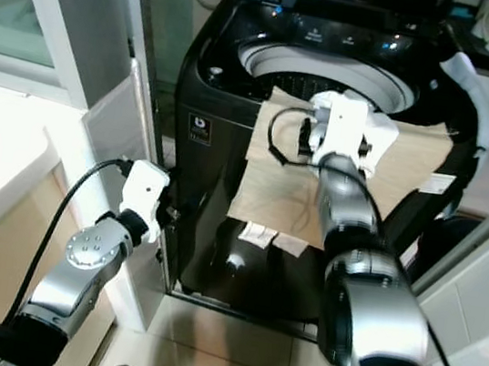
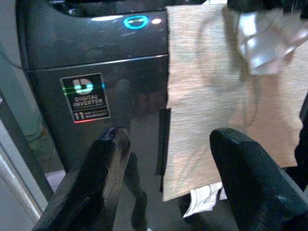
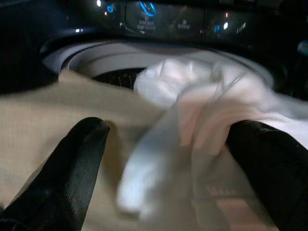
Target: Clothes washing
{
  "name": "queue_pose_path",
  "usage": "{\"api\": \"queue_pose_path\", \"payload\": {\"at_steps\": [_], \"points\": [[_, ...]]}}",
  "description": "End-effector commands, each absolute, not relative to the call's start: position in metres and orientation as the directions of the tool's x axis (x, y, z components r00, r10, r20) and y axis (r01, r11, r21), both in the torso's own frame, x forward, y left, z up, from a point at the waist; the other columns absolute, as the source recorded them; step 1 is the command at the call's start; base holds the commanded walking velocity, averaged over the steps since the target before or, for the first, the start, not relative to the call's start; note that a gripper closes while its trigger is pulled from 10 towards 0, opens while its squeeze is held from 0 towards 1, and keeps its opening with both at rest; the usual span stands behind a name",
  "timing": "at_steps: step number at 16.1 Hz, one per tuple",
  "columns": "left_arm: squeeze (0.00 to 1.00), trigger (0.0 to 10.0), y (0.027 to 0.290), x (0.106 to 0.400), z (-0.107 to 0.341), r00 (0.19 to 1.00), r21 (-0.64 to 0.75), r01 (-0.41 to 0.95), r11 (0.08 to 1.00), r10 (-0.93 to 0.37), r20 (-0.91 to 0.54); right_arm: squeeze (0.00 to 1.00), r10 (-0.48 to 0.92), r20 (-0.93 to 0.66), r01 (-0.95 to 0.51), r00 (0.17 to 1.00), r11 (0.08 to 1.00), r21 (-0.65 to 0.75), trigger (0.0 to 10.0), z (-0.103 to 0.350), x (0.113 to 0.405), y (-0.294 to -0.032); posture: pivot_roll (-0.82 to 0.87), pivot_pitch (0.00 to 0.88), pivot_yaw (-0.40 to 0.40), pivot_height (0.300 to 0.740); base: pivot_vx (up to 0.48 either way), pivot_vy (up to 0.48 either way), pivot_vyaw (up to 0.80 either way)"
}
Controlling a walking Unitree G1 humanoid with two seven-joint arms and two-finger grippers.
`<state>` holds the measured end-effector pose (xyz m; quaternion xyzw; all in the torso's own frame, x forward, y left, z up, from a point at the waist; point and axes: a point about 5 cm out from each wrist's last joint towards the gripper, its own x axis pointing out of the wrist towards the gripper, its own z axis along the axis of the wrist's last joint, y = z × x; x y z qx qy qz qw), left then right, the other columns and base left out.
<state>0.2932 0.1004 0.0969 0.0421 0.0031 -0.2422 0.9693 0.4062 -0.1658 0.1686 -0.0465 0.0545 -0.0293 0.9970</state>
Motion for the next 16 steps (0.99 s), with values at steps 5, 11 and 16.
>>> {"api": "queue_pose_path", "payload": {"at_steps": [5, 11, 16], "points": [[0.0, 10.0, 0.104, 0.295, 0.101, 0.899, 0.078, 0.437, 0.896, -0.437, -0.012, 0.0, -0.029, 0.179, 0.072, 0.984, 0.967, -0.244, 10.0, 0.262, 0.425, -0.157, -0.07, 0.0, -0.008, 0.714, 0.0, 0.0, 0.0], [0.0, 10.0, 0.101, 0.293, 0.099, 0.902, 0.072, 0.432, 0.899, -0.432, -0.014, 0.0, -0.047, 0.352, 0.122, 0.935, 0.973, -0.194, 10.0, 0.297, 0.422, -0.164, -0.09, 0.0, -0.015, 0.714, 0.0, 0.0, 0.0], [0.0, 10.0, 0.098, 0.291, 0.096, 0.884, 0.073, 0.468, 0.881, -0.466, -0.033, 0.0, -0.166, 0.362, 0.214, 0.917, 0.972, -0.098, 10.0, 0.212, 0.384, -0.178, -0.16, 0.0, 0.024, 0.714, 0.0, 0.0, 0.0]]}}
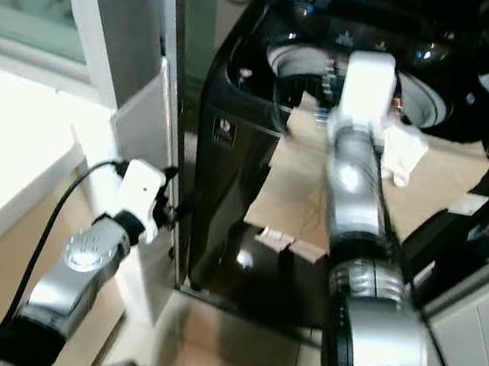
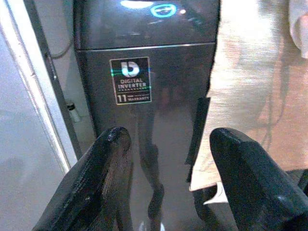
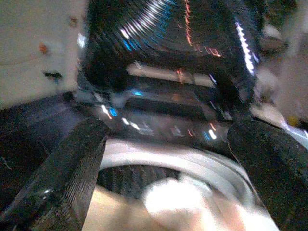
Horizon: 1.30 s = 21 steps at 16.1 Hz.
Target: Clothes washing
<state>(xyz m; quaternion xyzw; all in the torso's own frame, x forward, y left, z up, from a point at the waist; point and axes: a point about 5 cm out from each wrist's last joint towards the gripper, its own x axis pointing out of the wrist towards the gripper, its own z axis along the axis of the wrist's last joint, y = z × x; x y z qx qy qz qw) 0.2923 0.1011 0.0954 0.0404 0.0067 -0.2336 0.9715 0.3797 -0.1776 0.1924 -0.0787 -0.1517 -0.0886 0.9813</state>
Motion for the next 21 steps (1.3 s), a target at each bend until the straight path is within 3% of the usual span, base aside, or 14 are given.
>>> {"api": "queue_pose_path", "payload": {"at_steps": [1, 6, 9, 11, 16, 21], "points": [[0.0, 10.0, 0.097, 0.291, 0.096, 0.878, 0.076, 0.479, 0.875, -0.478, -0.037, 0.0, -0.189, 0.31, 0.227, 0.932, 0.97, -0.089, 10.0, 0.193, 0.374, -0.186, -0.17, 0.0, 0.031, 0.714, 0.0, 0.0, 0.0], [0.0, 10.0, 0.095, 0.294, 0.097, 0.866, 0.08, 0.5, 0.863, -0.498, -0.04, 0.0, -0.298, 0.175, 0.315, 0.938, 0.945, -0.082, 10.0, 0.163, 0.353, -0.199, -0.18, 0.0, 0.046, 0.714, 0.0, 0.0, 0.0], [0.0, 10.0, 0.097, 0.294, 0.098, 0.87, 0.077, 0.492, 0.867, -0.491, -0.035, 0.0, -0.292, 0.141, 0.298, 0.946, 0.954, -0.024, 10.0, 0.172, 0.342, -0.195, -0.18, 0.0, 0.043, 0.714, 0.0, 0.0, 0.0], [0.0, 10.0, 0.095, 0.294, 0.097, 0.868, 0.076, 0.497, 0.864, -0.496, -0.038, 0.0, -0.269, -0.033, 0.27, 0.962, 0.962, 0.033, 10.0, 0.146, 0.339, -0.193, -0.18, 0.0, 0.044, 0.714, 0.0, 0.0, 0.0], [0.0, 10.0, 0.093, 0.298, 0.102, 0.875, 0.072, 0.484, 0.872, -0.484, -0.016, 0.0, -0.131, -0.202, 0.15, 0.971, 0.986, 0.078, 10.0, 0.138, 0.352, -0.176, -0.17, 0.0, 0.019, 0.714, 0.0, 0.0, 0.0], [0.0, 10.0, 0.092, 0.298, 0.103, 0.889, 0.071, 0.457, 0.887, -0.458, -0.001, 0.0, -0.088, -0.295, 0.083, 0.952, 0.996, -0.028, 10.0, 0.142, 0.387, -0.174, -0.12, 0.0, -0.013, 0.714, 0.0, 0.0, 0.0]]}}
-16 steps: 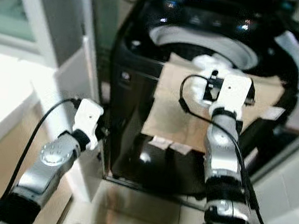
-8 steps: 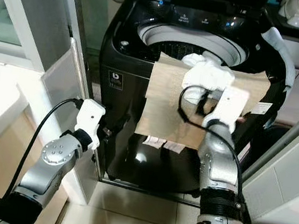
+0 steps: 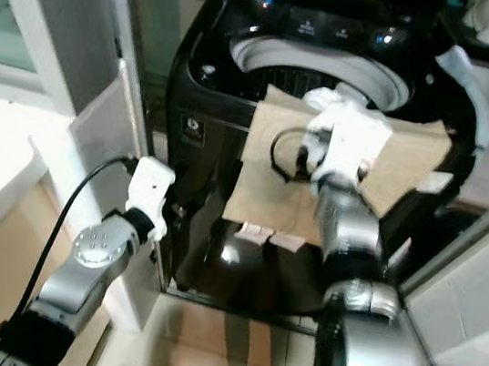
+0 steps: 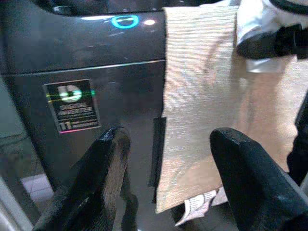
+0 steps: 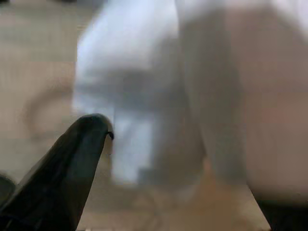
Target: Clothes washing
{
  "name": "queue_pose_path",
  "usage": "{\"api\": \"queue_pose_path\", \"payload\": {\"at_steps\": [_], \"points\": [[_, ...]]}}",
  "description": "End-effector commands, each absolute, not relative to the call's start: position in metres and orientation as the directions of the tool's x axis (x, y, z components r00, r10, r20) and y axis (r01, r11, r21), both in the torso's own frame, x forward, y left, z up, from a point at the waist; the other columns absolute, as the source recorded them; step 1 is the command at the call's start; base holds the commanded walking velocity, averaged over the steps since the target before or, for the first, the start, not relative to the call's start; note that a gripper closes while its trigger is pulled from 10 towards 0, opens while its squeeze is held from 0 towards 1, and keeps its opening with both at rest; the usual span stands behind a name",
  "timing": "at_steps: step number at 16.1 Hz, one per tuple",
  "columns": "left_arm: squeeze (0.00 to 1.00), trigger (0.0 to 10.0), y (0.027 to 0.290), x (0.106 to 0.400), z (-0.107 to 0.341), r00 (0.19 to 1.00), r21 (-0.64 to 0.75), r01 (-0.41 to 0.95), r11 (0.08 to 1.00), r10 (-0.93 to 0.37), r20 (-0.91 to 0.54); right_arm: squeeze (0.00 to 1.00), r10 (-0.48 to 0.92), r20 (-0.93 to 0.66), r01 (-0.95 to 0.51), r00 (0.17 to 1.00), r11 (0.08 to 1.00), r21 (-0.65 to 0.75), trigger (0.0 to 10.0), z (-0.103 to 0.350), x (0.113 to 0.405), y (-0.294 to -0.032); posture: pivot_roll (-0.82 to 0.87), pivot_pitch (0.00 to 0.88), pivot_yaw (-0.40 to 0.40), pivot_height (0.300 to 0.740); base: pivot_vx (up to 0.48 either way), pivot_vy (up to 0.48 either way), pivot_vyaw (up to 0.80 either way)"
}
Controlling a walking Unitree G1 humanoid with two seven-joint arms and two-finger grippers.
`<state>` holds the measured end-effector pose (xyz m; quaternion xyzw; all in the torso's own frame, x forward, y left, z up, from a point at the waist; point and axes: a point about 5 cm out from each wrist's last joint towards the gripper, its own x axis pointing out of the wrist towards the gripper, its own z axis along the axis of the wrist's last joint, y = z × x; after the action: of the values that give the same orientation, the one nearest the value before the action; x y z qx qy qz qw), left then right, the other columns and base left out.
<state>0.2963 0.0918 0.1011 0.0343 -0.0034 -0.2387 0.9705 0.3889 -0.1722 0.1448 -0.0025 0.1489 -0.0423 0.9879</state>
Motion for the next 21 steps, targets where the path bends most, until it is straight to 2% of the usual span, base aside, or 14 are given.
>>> {"api": "queue_pose_path", "payload": {"at_steps": [1, 7, 8, 9, 11, 13, 15, 18, 21], "points": [[0.0, 10.0, 0.095, 0.298, 0.104, 0.899, 0.074, 0.437, 0.896, -0.439, 0.003, 0.0, -0.091, -0.266, 0.082, 0.96, 0.996, -0.046, 10.0, 0.153, 0.394, -0.175, -0.1, 0.0, -0.036, 0.714, 0.0, 0.0, 0.0], [0.0, 10.0, 0.103, 0.293, 0.101, 0.915, 0.087, 0.403, 0.911, -0.404, -0.005, 0.0, -0.105, -0.156, 0.083, 0.982, 0.986, -0.142, 10.0, 0.194, 0.415, -0.175, -0.04, 0.0, -0.061, 0.714, 0.0, 0.0, 0.0], [0.0, 10.0, 0.105, 0.294, 0.103, 0.917, 0.095, 0.396, 0.913, -0.398, -0.001, 0.0, -0.094, -0.028, 0.088, 0.995, 0.979, -0.185, 10.0, 0.237, 0.424, -0.17, -0.03, 0.0, -0.061, 0.714, 0.0, 0.0, 0.0], [0.0, 10.0, 0.105, 0.295, 0.103, 0.918, 0.098, 0.395, 0.913, -0.397, -0.001, 0.0, -0.089, 0.0, 0.088, 0.996, 0.978, -0.189, 10.0, 0.247, 0.426, -0.168, -0.03, 0.0, -0.061, 0.714, 0.0, 0.0, 0.0], [0.0, 10.0, 0.105, 0.296, 0.104, 0.919, 0.103, 0.392, 0.914, -0.394, 0.0, 0.0, -0.061, 0.199, 0.107, 0.978, 0.967, -0.231, 10.0, 0.305, 0.429, -0.16, -0.03, 0.0, -0.058, 0.714, 0.0, 0.0, 0.0], [0.0, 10.0, 0.104, 0.297, 0.104, 0.919, 0.109, 0.393, 0.913, -0.395, -0.001, 0.0, -0.053, 0.294, 0.135, 0.954, 0.955, -0.265, 10.0, 0.329, 0.427, -0.158, -0.04, 0.0, -0.057, 0.714, 0.0, 0.0, 0.0], [0.0, 10.0, 0.103, 0.296, 0.103, 0.919, 0.126, 0.391, 0.912, -0.393, -0.008, 0.0, -0.055, 0.289, 0.126, 0.956, 0.964, -0.233, 10.0, 0.326, 0.427, -0.16, -0.04, 0.0, -0.06, 0.714, 0.0, 0.0, 0.0], [0.0, 10.0, 0.105, 0.294, 0.099, 0.925, 0.171, 0.377, 0.91, -0.379, -0.026, 0.0, -0.015, 0.247, 0.057, 0.969, 0.984, -0.167, 10.0, 0.273, 0.423, -0.153, -0.07, 0.0, -0.041, 0.714, 0.0, 0.0, 0.0], [0.0, 10.0, 0.106, 0.295, 0.103, 0.918, 0.207, 0.391, 0.897, -0.396, -0.019, 0.0, -0.03, 0.301, 0.065, 0.953, 0.992, -0.107, 10.0, 0.209, 0.39, -0.152, -0.11, 0.0, -0.002, 0.714, 0.0, 0.0, 0.0]]}}
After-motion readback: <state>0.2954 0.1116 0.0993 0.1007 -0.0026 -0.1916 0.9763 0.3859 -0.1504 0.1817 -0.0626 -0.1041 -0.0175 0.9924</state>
